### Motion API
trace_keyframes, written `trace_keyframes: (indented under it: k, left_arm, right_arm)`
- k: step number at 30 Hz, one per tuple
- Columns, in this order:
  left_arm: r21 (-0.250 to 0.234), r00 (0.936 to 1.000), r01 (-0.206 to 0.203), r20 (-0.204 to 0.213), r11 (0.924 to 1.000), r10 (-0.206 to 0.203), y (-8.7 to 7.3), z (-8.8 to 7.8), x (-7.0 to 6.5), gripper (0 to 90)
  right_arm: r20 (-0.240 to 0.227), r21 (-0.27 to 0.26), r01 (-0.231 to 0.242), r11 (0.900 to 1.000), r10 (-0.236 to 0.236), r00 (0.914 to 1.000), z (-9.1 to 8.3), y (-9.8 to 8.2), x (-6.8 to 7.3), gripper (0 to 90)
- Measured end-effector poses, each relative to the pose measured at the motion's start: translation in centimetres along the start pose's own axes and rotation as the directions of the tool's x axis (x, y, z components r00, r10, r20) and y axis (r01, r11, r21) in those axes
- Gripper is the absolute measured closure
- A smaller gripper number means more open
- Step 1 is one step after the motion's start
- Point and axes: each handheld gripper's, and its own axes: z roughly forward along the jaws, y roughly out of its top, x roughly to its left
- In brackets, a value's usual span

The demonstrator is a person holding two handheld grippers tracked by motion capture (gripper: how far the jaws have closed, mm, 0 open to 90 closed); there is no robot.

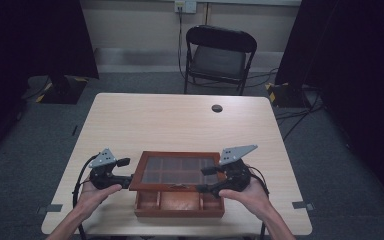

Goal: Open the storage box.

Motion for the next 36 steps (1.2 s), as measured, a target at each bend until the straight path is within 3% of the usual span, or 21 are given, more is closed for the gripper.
trace_keyframes:
  k: [8, 16, 23, 28, 32, 33, 34, 36]
  left_arm:
    - [-0.012, 0.9999, 0.011, 0.009, 0.9999, -0.011, 0.4, 0.0, 0.0, 28.3]
    - [-0.012, 0.9998, 0.013, 0.014, 0.9998, -0.013, 0.6, -0.1, -0.1, 30.4]
    - [-0.023, 0.9991, 0.014, 0.04, 0.9996, -0.013, 0.9, -0.2, -0.3, 32.2]
    - [-0.033, 0.9985, -0.015, 0.053, 0.9993, 0.017, 1.4, -0.2, -0.7, 30.6]
    - [-0.039, 0.9975, -0.006, 0.071, 0.9992, 0.009, 1.6, -0.2, -0.8, 31.3]
    - [-0.039, 0.9975, -0.006, 0.071, 0.9992, 0.009, 1.6, -0.2, -0.8, 33.0]
    - [-0.041, 0.9952, 0.006, 0.098, 0.9991, -0.002, 1.7, -0.2, -0.7, 35.9]
    - [-0.048, 0.9954, 0.0, 0.095, 0.9989, 0.005, 1.9, -0.2, -0.7, 37.5]
  right_arm:
    - [0.042, -0.045, -0.038, 0.998, 0.04, 0.9983, -1.4, -2.1, -0.6, 23.4]
    - [0.069, -0.067, -0.027, 0.997, 0.031, 0.9971, -1.9, -2.3, -0.6, 17.1]
    - [0.097, -0.077, -0.013, 0.997, 0.02, 0.9951, -2.2, -2.7, -0.8, 15.2]
    - [0.107, -0.088, -0.009, 0.996, 0.018, 0.9941, -2.6, -2.8, -1.1, 14.7]
    - [0.118, -0.092, -0.002, 0.996, 0.013, 0.9929, -2.8, -2.9, -1.1, 14.5]
    - [0.118, -0.092, -0.002, 0.996, 0.013, 0.9929, -2.8, -2.9, -1.1, 14.5]
    - [0.128, -0.093, -0.003, 0.996, 0.015, 0.9917, -2.9, -2.9, -1.2, 14.5]
    - [0.135, -0.095, -0.003, 0.995, 0.016, 0.9906, -3.1, -2.8, -1.3, 14.6]
